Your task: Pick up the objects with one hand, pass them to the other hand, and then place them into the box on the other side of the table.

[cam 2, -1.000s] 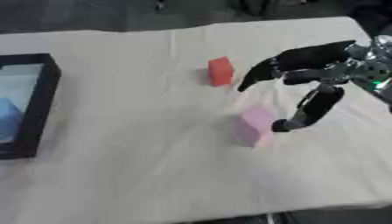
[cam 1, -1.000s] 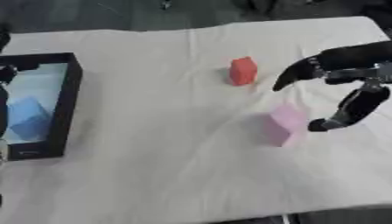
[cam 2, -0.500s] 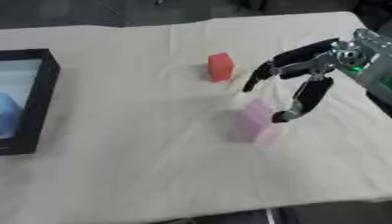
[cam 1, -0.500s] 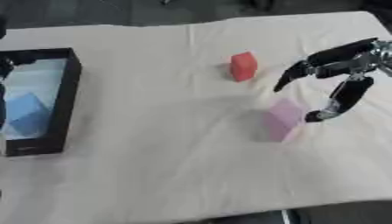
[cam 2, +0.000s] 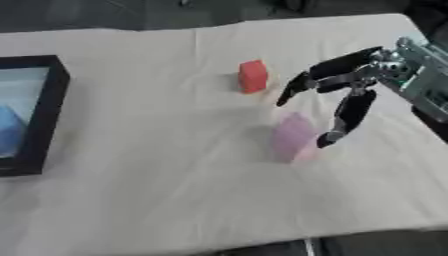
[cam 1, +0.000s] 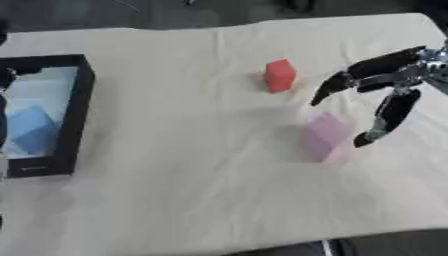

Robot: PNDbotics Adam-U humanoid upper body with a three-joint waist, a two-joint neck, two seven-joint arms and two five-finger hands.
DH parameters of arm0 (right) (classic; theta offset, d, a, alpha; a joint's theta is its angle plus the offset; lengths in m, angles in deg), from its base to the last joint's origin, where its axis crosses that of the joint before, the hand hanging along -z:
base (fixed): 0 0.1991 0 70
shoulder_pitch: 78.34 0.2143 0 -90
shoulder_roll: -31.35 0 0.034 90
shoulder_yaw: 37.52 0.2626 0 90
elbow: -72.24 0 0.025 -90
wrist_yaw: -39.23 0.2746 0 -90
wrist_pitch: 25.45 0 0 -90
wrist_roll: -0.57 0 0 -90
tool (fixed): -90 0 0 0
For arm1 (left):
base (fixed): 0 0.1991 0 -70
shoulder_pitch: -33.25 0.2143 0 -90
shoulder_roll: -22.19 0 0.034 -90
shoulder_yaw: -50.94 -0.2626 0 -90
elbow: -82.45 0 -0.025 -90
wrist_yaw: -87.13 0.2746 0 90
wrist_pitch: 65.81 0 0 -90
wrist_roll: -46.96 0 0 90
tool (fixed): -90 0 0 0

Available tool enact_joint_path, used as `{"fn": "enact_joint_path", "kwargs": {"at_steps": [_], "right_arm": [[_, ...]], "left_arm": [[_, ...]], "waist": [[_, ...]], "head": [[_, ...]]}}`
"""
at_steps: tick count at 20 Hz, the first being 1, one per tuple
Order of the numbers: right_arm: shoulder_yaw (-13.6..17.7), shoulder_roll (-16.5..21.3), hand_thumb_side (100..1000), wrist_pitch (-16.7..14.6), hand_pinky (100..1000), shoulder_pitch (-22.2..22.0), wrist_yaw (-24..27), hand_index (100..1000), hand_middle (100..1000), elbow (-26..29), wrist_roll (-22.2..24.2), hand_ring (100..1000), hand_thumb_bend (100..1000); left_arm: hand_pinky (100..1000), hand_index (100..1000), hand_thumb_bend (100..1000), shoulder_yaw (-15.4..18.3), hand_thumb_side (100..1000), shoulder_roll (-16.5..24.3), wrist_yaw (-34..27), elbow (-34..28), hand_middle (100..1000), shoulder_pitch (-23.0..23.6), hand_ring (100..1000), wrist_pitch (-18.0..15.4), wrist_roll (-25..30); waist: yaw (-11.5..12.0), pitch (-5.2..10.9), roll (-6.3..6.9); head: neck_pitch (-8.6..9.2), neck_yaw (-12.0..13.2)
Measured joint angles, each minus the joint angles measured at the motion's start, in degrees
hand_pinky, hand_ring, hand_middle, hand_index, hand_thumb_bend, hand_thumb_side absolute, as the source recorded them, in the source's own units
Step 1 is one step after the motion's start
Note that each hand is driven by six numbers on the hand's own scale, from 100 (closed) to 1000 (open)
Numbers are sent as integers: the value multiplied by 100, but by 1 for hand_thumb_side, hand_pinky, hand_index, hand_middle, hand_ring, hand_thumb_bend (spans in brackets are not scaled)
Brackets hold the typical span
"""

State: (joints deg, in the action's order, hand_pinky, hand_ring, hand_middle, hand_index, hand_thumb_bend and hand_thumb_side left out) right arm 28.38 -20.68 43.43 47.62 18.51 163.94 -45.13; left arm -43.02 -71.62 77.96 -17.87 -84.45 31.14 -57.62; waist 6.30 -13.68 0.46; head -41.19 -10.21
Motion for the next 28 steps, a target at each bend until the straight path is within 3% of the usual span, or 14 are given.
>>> {"fn": "enact_joint_path", "kwargs": {"at_steps": [9, 20, 28], "right_arm": [[-253, -191, 202, 161, 914, -90, -890, 915, 864, -33, -767, 911, 644], [-433, -555, 207, 246, 907, -86, -1272, 909, 840, -503, -960, 888, 635], [-490, -738, 235, 196, 875, -7, -1332, 853, 751, -813, -955, 828, 576]], "left_arm": [[643, 803, 369, -1, 744, -6, 0, -1, 857, 1, 1000, 13, -10], [645, 802, 363, -11, 748, -11, 0, -1, 862, 13, 1000, 15, -9], [644, 801, 362, -35, 747, -31, 0, -1, 861, 21, 1000, 19, 0]], "waist": [[4, 0, 0], [6, 0, 0], [10, 0, 0]], "head": [[0, 3], [0, -2], [0, -6]]}}
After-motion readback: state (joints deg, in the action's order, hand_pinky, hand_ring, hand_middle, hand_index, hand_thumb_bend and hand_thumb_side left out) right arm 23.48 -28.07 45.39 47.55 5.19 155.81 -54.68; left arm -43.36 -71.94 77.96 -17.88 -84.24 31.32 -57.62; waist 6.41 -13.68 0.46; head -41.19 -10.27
